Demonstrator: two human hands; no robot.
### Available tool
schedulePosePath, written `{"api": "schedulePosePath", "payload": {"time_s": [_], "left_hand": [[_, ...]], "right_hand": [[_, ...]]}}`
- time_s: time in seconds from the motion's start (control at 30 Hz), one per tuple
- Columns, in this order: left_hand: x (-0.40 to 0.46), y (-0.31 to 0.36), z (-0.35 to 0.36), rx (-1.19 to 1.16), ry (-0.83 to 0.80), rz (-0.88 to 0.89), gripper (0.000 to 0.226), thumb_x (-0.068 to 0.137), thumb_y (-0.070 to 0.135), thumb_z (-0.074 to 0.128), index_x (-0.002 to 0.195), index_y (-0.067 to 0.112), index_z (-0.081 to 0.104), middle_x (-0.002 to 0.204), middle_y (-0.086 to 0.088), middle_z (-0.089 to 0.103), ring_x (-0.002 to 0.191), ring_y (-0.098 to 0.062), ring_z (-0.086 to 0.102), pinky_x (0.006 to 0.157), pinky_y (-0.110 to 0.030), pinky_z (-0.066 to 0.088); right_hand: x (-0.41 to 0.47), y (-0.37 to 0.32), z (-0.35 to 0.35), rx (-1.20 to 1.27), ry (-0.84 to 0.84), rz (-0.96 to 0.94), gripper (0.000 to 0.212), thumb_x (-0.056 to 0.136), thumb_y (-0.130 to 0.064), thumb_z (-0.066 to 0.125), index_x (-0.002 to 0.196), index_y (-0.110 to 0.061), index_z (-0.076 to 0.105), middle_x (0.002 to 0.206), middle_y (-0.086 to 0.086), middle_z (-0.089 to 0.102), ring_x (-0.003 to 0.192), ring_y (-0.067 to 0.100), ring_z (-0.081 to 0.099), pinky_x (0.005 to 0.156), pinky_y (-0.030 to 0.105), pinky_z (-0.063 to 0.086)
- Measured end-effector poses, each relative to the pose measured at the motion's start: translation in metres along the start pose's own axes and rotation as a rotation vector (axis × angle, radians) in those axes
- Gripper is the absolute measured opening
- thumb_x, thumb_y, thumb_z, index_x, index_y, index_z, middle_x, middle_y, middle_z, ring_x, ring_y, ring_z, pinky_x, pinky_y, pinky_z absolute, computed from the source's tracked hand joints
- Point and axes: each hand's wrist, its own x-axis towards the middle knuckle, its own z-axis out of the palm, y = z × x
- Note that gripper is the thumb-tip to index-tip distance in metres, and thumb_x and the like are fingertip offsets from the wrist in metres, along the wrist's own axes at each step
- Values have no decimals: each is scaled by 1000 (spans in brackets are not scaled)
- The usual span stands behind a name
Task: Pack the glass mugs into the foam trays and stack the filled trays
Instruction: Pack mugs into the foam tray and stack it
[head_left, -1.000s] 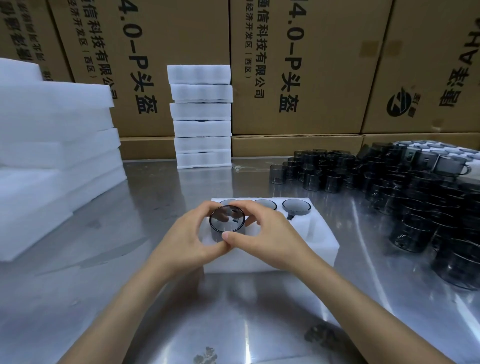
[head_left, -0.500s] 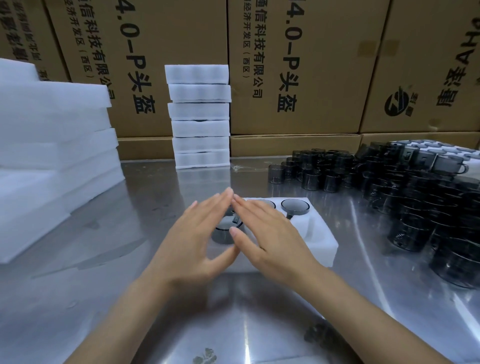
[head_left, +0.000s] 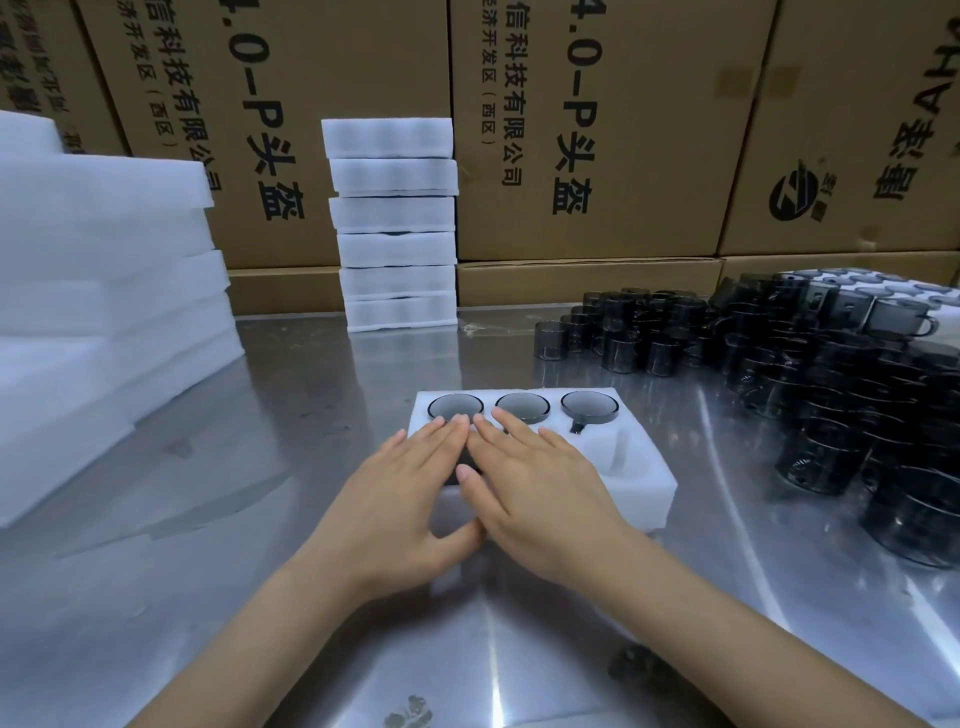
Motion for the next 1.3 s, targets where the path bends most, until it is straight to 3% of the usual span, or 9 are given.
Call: {"api": "schedulePosePath", "payload": {"time_s": [0.27, 0.37, 0.53, 0.63, 0.7, 0.77, 0.93, 1.13, 1.3], "left_hand": [[1, 3, 2, -23, 44, 11, 84, 74, 59, 32, 147, 18, 30, 150, 15, 27, 140, -8, 29, 113, -25, 11], [1, 5, 3, -51, 78, -3, 82, 73, 59, 38, 145, 18, 36, 148, 15, 35, 135, -6, 37, 111, -26, 18], [1, 1, 0, -58, 63, 18, 81, 76, 64, 49, 143, 22, 38, 127, 13, 55, 116, -5, 48, 96, -16, 27], [2, 0, 1, -37, 91, 6, 79, 73, 69, 47, 137, 23, 48, 129, 12, 56, 119, -7, 48, 96, -22, 33], [2, -2, 3, -33, 103, -10, 77, 72, 72, 45, 134, 26, 52, 135, 12, 52, 125, -8, 47, 101, -26, 35], [3, -3, 5, -37, 112, -17, 75, 72, 72, 46, 131, 28, 54, 135, 11, 52, 126, -10, 48, 101, -31, 40], [10, -7, 11, -47, 140, -36, 73, 70, 73, 46, 129, 31, 55, 132, 15, 53, 123, -8, 48, 96, -26, 40], [21, -19, 13, -165, 119, -57, 64, 64, 75, 56, 121, 46, 50, 122, 33, 48, 116, 6, 43, 89, -26, 43], [28, -20, 14, -194, 146, -39, 59, 62, 73, 60, 114, 45, 53, 116, 32, 48, 109, 8, 45, 82, -27, 46]], "right_hand": [[1, 2, 1, 10, 27, -18, 54, 99, -47, 24, 148, -23, 29, 155, -7, 26, 145, 8, 9, 113, 33, 14], [0, 5, 0, 55, 88, -34, 50, 99, -50, 27, 142, -27, 41, 148, -11, 38, 141, 7, 20, 111, 31, 22], [-1, 24, -16, 499, 356, 31, 39, 96, -41, 36, 97, -22, 70, 103, -12, 67, 107, 10, 50, 89, 28, 38], [-1, 58, -31, 337, 606, 292, 33, 93, -36, 40, 97, -23, 70, 106, -10, 66, 108, 14, 49, 89, 30, 38], [-3, 87, -33, 167, 537, 517, 29, 94, -31, 45, 115, -22, 64, 127, -3, 57, 123, 21, 39, 102, 36, 31], [-9, 110, -29, 46, 306, 741, 37, 93, -31, 45, 128, -23, 55, 144, 5, 40, 134, 28, 23, 112, 47, 14], [-12, 134, -23, -76, 137, 958, 39, 93, -32, 41, 127, -20, 55, 145, 12, 36, 137, 35, 18, 112, 58, -5], [-10, 147, -15, -201, 32, 927, 33, 91, -29, 40, 113, -18, 62, 132, 9, 50, 127, 29, 32, 111, 48, 14], [0, 143, -8, -224, 204, 739, 31, 91, -21, 41, 108, -21, 67, 115, 3, 59, 112, 26, 38, 90, 38, 31]]}}
